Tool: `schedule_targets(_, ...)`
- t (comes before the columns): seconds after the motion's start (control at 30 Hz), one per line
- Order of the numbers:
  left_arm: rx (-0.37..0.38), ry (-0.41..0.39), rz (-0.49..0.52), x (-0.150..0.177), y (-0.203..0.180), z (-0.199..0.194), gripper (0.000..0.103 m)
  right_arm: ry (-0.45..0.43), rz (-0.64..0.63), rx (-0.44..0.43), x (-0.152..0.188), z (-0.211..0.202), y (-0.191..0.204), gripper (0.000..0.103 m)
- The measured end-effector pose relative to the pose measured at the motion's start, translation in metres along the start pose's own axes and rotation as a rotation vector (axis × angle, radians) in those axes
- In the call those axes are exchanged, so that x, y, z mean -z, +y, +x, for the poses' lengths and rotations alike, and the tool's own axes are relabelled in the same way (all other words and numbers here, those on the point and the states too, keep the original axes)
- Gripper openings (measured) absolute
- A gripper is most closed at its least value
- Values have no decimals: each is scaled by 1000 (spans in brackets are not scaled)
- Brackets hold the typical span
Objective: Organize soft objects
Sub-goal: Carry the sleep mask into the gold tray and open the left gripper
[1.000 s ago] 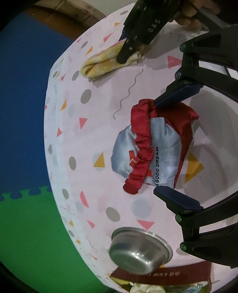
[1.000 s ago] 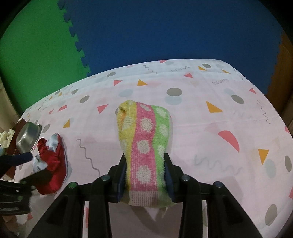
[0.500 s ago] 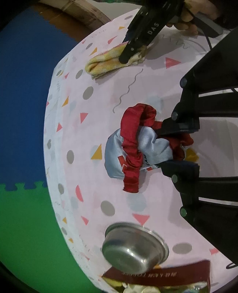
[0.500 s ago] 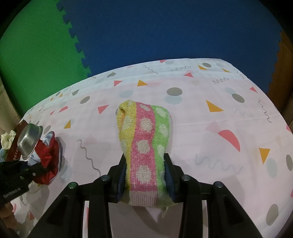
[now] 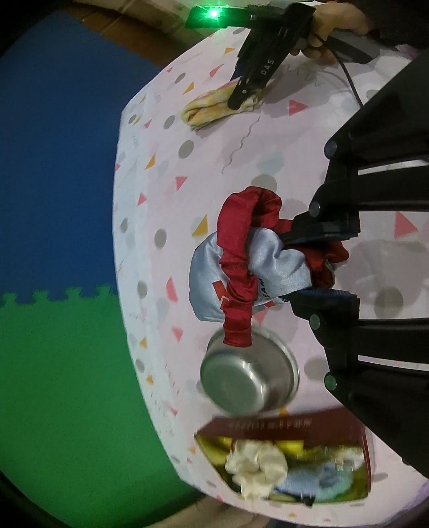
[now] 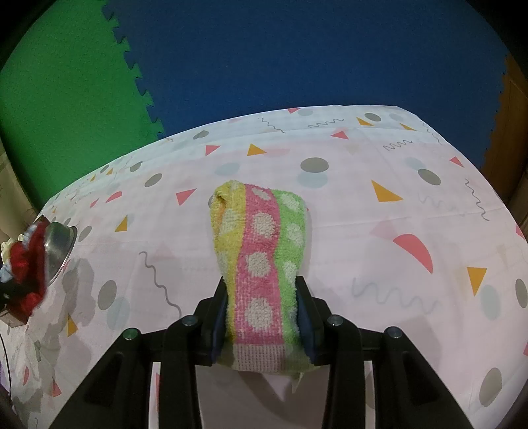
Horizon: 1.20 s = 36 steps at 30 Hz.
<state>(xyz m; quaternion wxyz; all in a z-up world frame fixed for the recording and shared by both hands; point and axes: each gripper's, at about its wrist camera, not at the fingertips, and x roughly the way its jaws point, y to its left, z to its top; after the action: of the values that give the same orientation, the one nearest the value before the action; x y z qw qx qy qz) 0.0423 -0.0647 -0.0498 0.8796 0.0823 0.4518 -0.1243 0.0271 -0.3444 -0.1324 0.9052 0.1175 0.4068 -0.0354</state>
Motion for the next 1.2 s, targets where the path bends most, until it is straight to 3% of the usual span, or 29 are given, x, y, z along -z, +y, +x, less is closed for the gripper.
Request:
schedule_targets(0.5, -145, -51, -179, -7, 112, -60, 20, 0, 0, 1, 0, 0, 0, 38)
schedule_targets(0.7, -235, -57, -238, -4, 161, -75, 20, 0, -1, 2, 0, 0, 0, 38)
schedule_targets(1.0, -325, -38, -311, -2, 229, -80, 21, 1, -1, 3, 0, 0, 0, 38)
schedule_targets(1.2, -334, -11, -346, 1, 256, -63, 23, 1, -1, 3, -1, 0, 0, 38)
